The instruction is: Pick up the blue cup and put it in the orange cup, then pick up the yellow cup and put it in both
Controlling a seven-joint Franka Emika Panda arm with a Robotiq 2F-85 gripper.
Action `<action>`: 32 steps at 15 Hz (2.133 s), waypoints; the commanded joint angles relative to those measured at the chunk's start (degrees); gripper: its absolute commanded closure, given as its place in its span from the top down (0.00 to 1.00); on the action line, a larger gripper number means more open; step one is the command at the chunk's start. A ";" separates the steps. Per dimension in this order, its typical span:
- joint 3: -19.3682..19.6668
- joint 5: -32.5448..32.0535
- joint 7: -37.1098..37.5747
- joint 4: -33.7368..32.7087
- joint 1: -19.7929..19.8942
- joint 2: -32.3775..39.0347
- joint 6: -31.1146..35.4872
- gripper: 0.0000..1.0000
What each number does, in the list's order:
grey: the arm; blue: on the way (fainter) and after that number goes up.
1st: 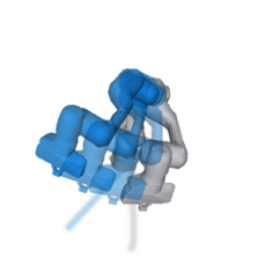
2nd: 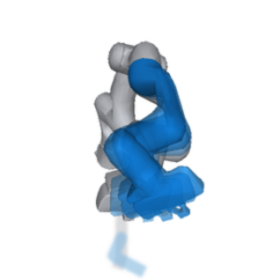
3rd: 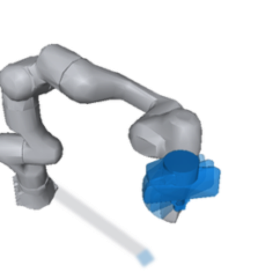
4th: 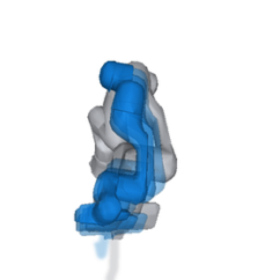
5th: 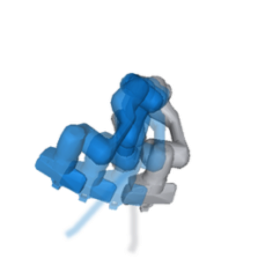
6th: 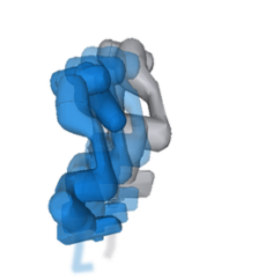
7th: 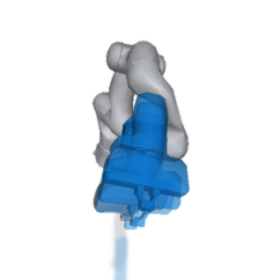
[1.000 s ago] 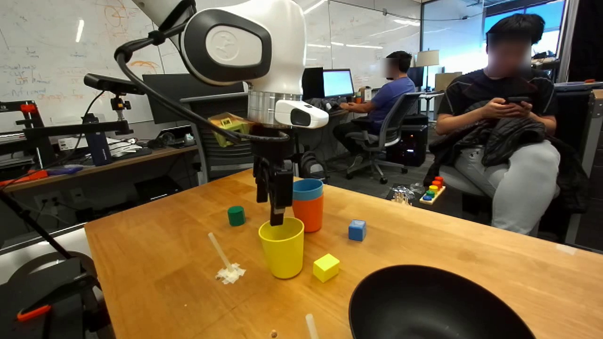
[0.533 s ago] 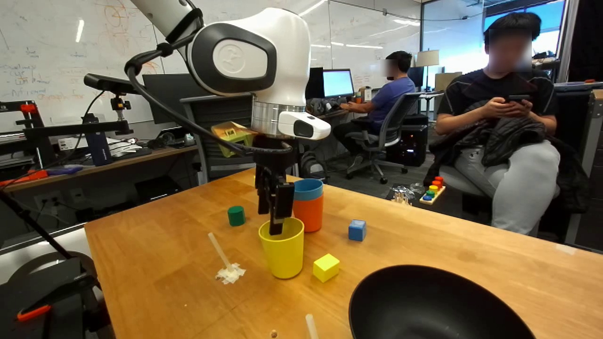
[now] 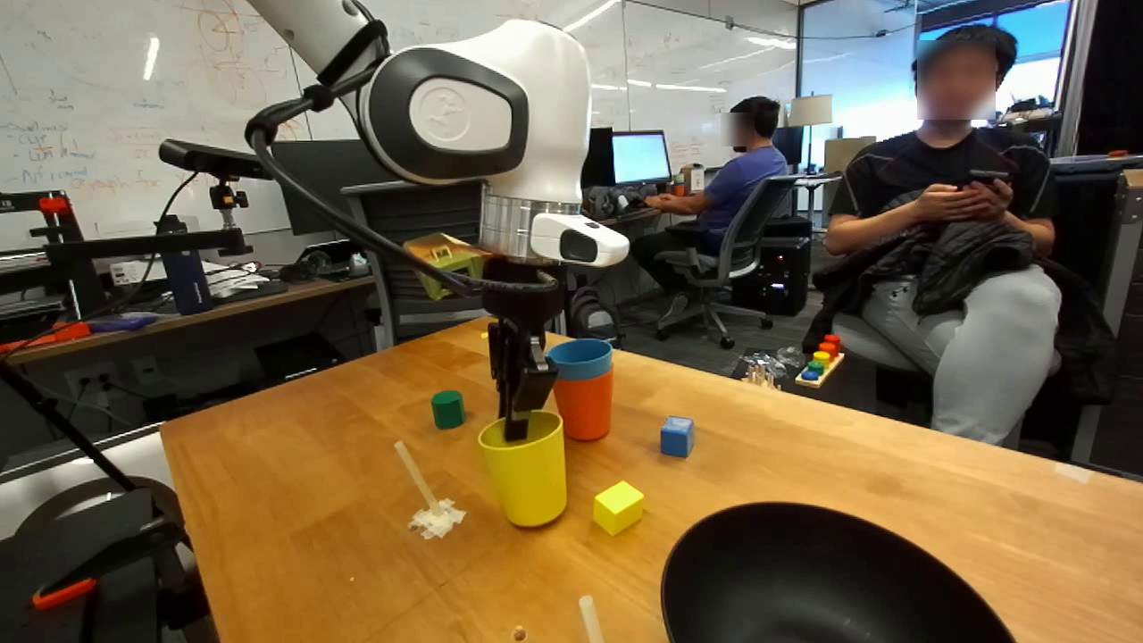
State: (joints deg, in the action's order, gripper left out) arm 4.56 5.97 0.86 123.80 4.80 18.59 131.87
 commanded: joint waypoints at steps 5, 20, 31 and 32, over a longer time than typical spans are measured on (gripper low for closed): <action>0.29 -4.70 2.59 -0.66 -0.81 -1.52 -1.90 0.00; -3.95 0.30 0.78 -0.79 -2.85 -13.58 -14.62 0.01; -3.02 2.54 7.71 -13.50 -2.75 -11.93 -17.52 0.01; -2.87 3.57 7.64 -14.50 -2.52 -11.19 -17.06 0.01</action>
State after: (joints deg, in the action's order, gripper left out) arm 1.16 6.68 7.73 114.31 1.82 4.57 115.98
